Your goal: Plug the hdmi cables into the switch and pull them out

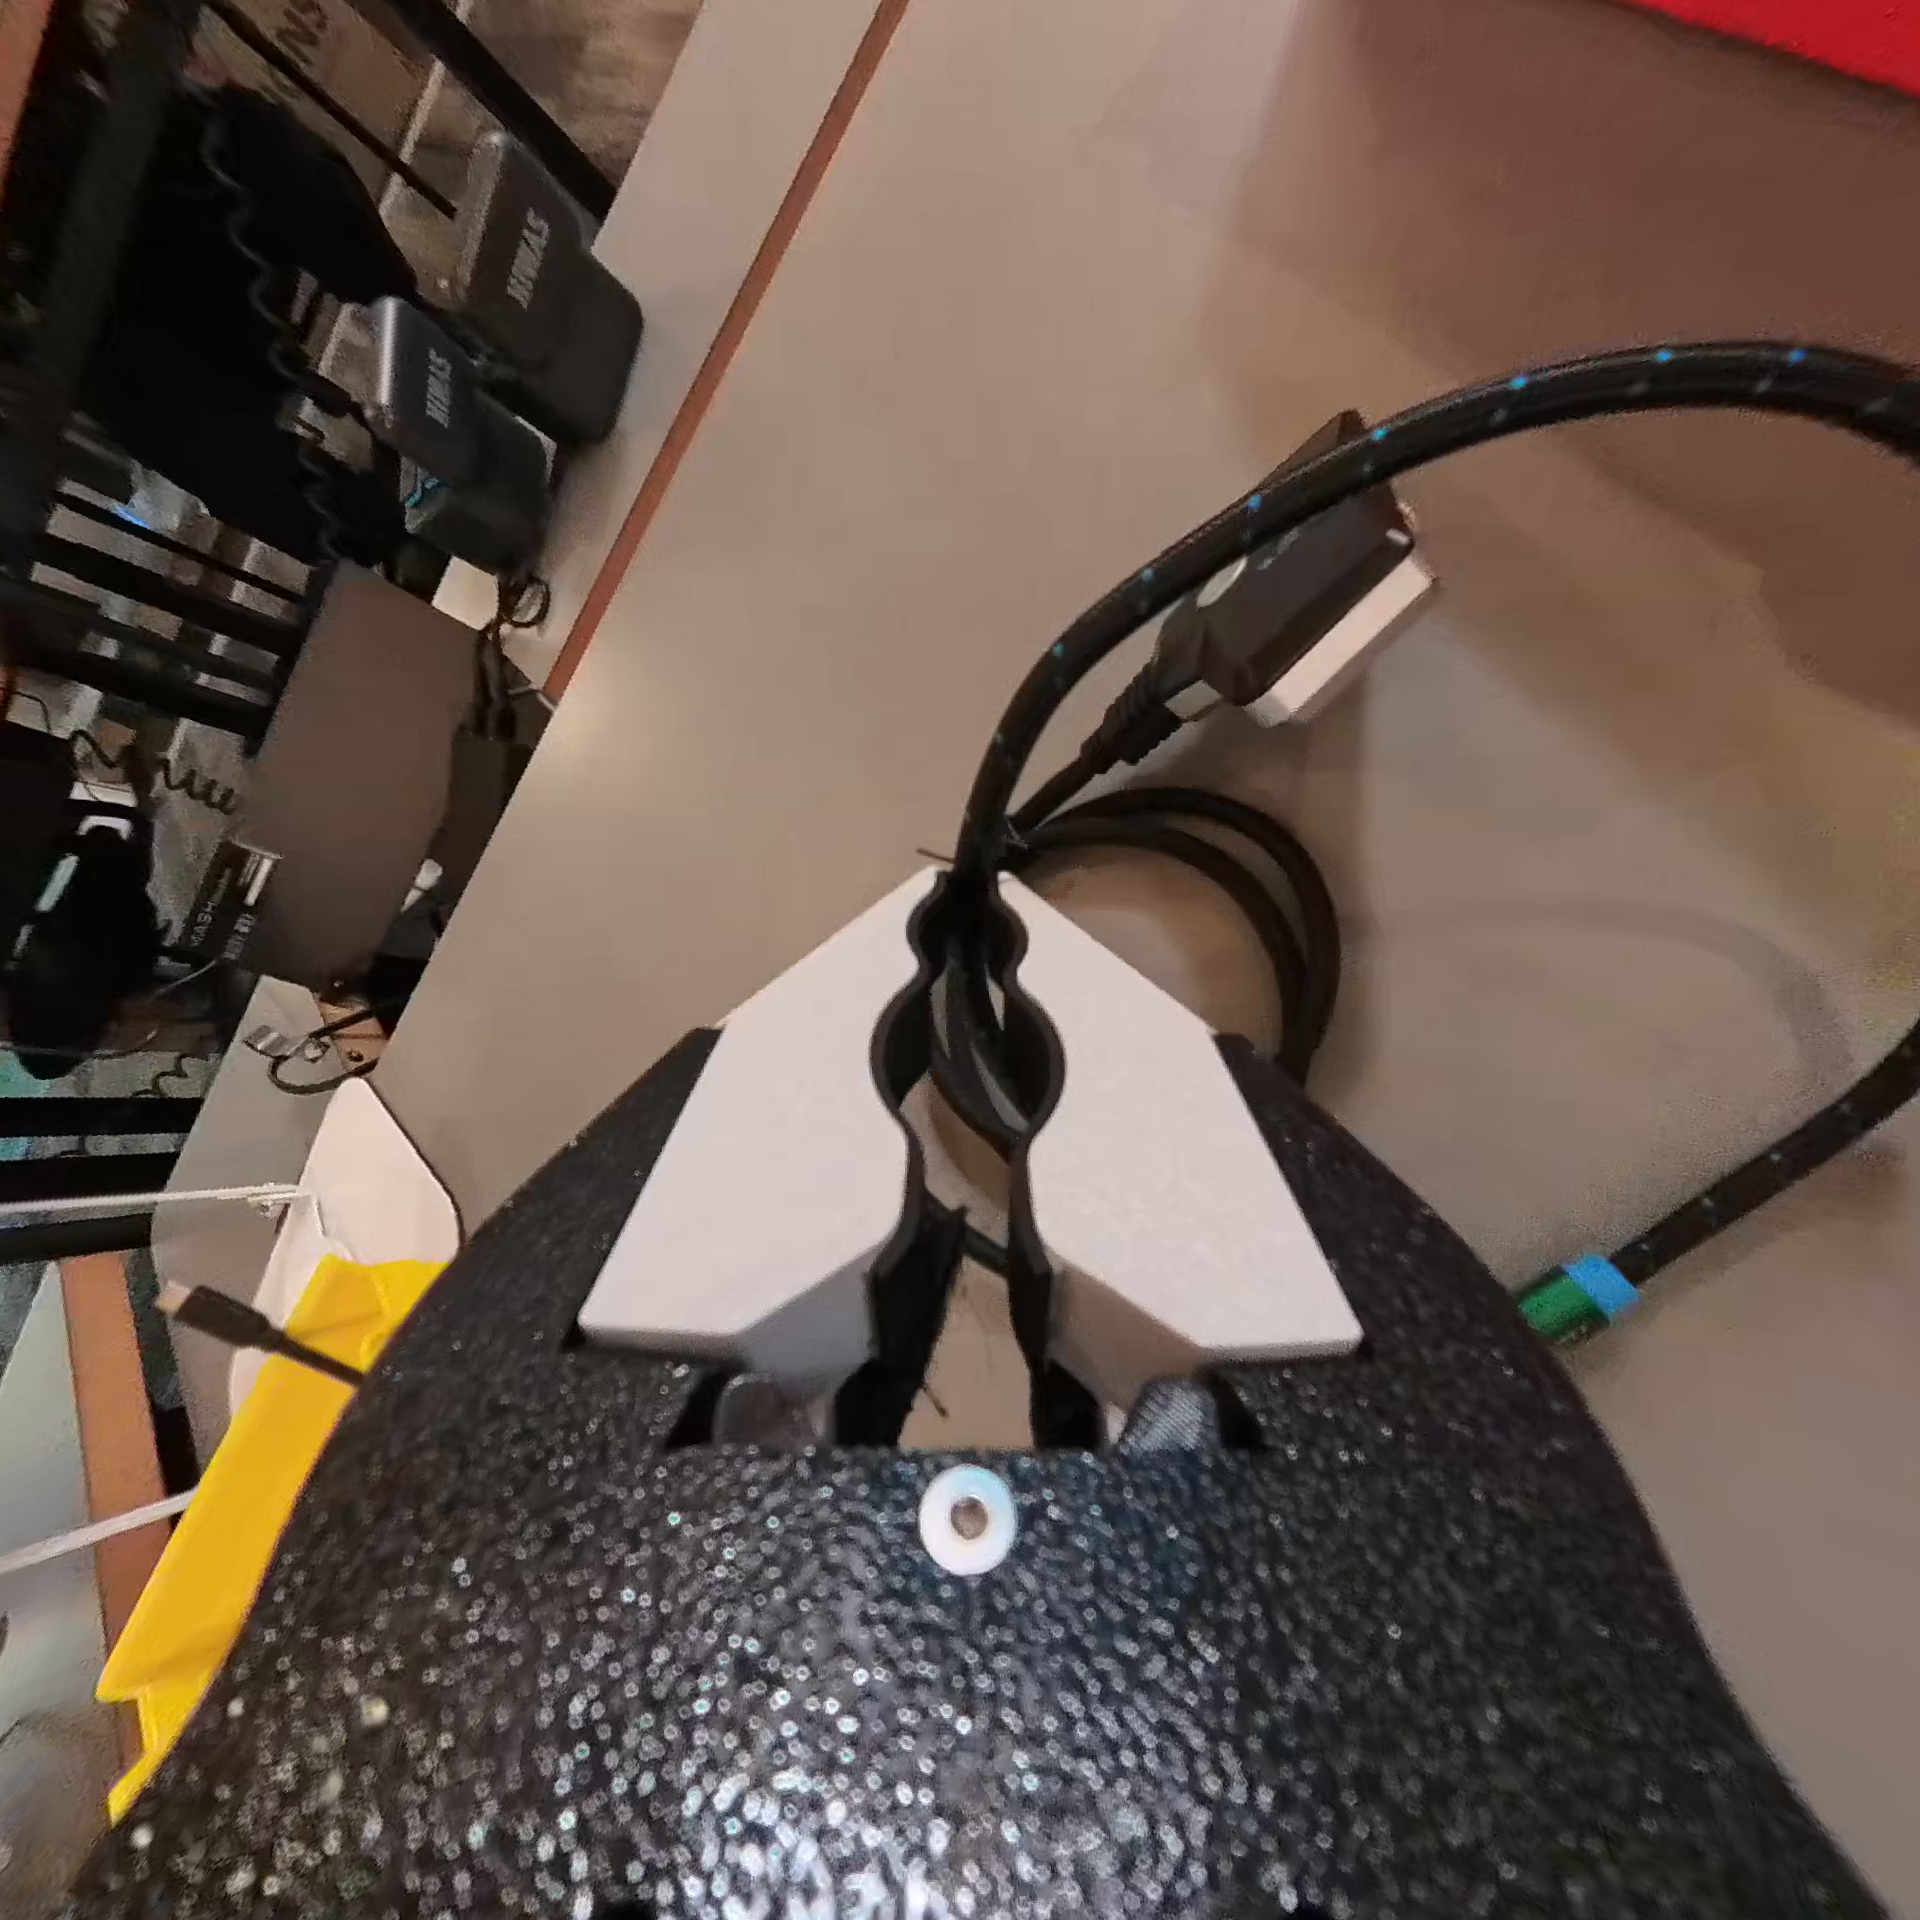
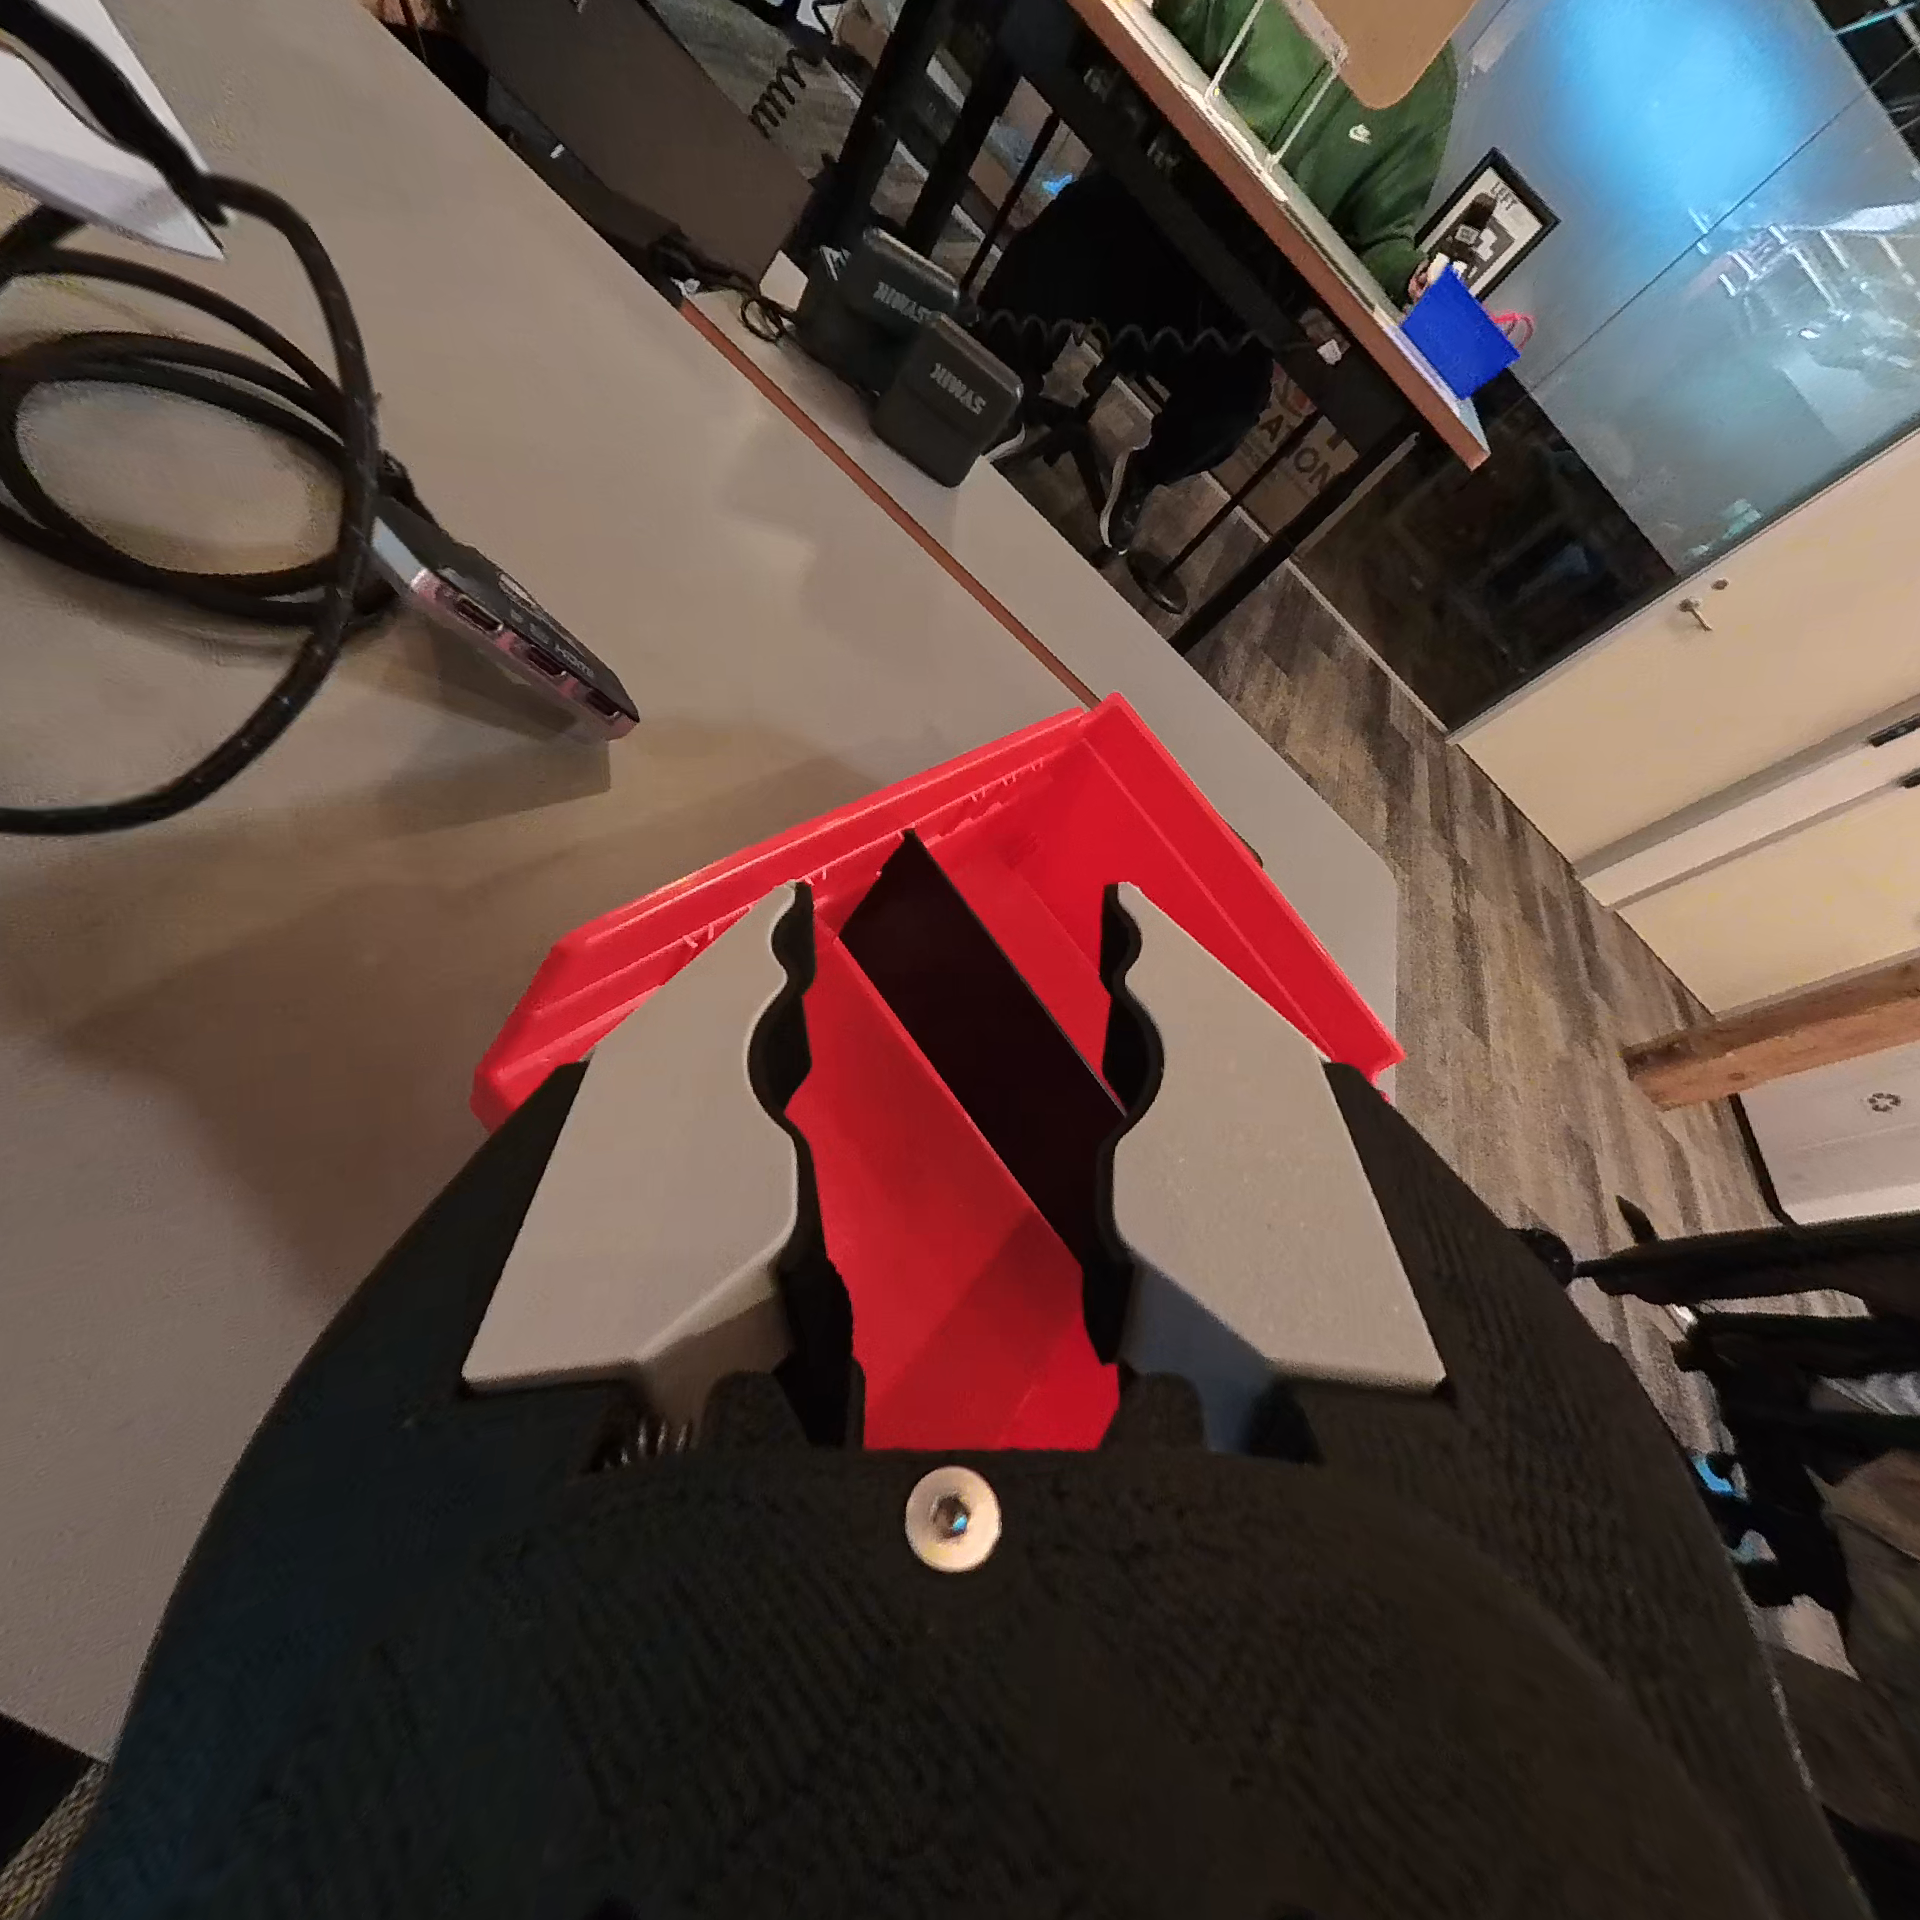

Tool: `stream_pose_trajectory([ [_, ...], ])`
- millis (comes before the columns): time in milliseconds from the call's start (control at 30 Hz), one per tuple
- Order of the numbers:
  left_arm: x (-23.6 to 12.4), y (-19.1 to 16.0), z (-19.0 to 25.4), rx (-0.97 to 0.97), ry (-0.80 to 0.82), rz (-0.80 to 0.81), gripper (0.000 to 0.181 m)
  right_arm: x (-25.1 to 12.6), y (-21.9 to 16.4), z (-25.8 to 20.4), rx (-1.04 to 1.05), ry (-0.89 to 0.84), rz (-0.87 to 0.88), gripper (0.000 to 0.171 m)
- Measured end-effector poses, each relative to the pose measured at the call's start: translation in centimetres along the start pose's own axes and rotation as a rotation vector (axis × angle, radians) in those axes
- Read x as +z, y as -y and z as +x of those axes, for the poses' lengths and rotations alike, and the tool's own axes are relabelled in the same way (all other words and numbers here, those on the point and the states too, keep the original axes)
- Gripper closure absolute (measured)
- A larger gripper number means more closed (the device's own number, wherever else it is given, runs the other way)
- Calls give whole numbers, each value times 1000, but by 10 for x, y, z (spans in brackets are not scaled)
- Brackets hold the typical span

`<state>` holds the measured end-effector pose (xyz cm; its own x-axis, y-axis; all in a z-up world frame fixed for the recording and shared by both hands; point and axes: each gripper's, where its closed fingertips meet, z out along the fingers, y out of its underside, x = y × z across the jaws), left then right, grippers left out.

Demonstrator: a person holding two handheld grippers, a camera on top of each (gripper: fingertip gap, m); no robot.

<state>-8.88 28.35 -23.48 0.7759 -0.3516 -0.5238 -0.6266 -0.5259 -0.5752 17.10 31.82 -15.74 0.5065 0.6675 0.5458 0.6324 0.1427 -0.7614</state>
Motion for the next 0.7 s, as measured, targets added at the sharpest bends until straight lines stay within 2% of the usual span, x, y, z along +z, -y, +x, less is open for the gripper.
stream_pose_trajectory([
  [33, 1, 1, 1, 3, 5, 7, 179, 0, 0, 0, -1, 1, -1, 116],
  [167, 7, 2, 5, -28, 4, 22, 151, 1, 1, -2, -8, 5, -3, 117],
  [300, 10, -3, 1, -75, 24, 12, 102, 1, 1, -3, -10, 9, -4, 117],
  [400, 9, -5, -2, -86, 38, 21, 87, 2, 0, -4, -12, 11, -8, 116],
  [567, -4, -11, -5, -100, 53, 40, 82, 3, -1, -5, -15, 14, -13, 116],
  [633, -16, -17, -8, -92, 81, 39, 90, 4, -2, -5, -15, 15, -18, 116],
  [700, -33, -20, -14, -90, 126, 68, 108, 5, -3, -5, -15, 17, -23, 116],
])
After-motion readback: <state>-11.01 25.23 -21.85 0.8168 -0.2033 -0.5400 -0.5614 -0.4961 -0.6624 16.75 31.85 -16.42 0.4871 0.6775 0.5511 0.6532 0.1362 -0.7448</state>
